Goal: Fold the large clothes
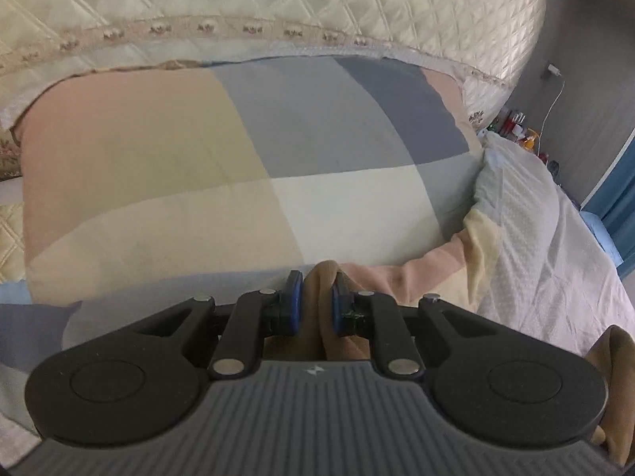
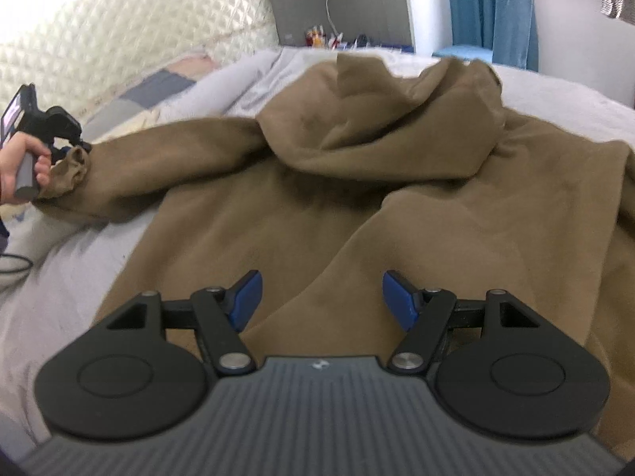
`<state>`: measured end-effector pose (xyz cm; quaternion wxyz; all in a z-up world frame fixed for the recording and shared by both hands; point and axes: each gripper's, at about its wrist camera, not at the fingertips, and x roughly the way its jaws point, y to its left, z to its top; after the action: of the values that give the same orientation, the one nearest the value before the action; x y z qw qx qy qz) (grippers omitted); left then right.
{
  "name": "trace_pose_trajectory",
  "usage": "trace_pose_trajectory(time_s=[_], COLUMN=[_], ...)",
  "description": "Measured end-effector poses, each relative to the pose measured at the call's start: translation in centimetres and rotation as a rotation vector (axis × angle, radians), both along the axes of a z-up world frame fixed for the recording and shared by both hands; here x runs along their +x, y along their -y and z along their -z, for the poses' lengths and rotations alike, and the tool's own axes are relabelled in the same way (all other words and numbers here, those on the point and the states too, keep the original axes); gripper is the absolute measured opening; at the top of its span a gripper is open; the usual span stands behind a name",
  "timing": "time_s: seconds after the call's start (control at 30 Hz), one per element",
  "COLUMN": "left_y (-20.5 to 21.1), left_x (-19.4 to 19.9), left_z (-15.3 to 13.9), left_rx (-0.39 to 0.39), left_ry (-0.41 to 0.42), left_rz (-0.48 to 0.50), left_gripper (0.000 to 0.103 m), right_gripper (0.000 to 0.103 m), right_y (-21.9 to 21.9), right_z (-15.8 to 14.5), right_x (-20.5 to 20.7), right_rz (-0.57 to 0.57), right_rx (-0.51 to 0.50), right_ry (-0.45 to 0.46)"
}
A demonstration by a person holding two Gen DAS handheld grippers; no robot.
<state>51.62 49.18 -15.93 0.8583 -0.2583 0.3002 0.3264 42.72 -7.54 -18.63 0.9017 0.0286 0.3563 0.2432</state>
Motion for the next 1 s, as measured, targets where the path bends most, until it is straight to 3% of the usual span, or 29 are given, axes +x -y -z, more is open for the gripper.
trace_pose_trajectory(time_s=[0.13,0.23,0.27,0.4,0.6,0.73,1.0], left_y=[-0.4,-0.2,0.2,2.8,10.2,16.2,28.8], left_x=[-0.2,-2.0,-2.8,-6.3,-10.9,-13.4,-17.7], left_z=[-0.3,-2.0,-2.8,-5.7,-8.5,-8.1,-5.4], left_rx=[-0.005,-0.044,-0.054,-0.054,0.021,0.022,-0.056], left_ry=[0.0,0.021,0.038,0.088,0.115,0.119,0.146], left_rz=[0.056,0.078,0.075,0.09,0.189,0.262,0.44], left_gripper=[0.023,0.058,0.062,0.063,0.063,0.063,0.063], right_gripper=[0.069,0.07,0.07,0.069,0.069,0.069,0.069], right_y=[-0.2,-0.3,-0.3,-0.1,0.4,0.8,1.7], right_z=[0.7,0.8,0.7,0.3,-0.8,-1.8,-2.8], right_x=[0.3,0.2,0.1,-0.5,-2.3,-4.1,-7.4], right_rz=[-0.018,-0.029,-0.032,-0.043,-0.068,-0.07,-0.112], right_rx=[-0.012,-0.017,-0.016,-0.004,0.0,-0.018,-0.029], right_ry=[-0.024,-0.021,-0.022,-0.024,-0.001,0.037,0.06])
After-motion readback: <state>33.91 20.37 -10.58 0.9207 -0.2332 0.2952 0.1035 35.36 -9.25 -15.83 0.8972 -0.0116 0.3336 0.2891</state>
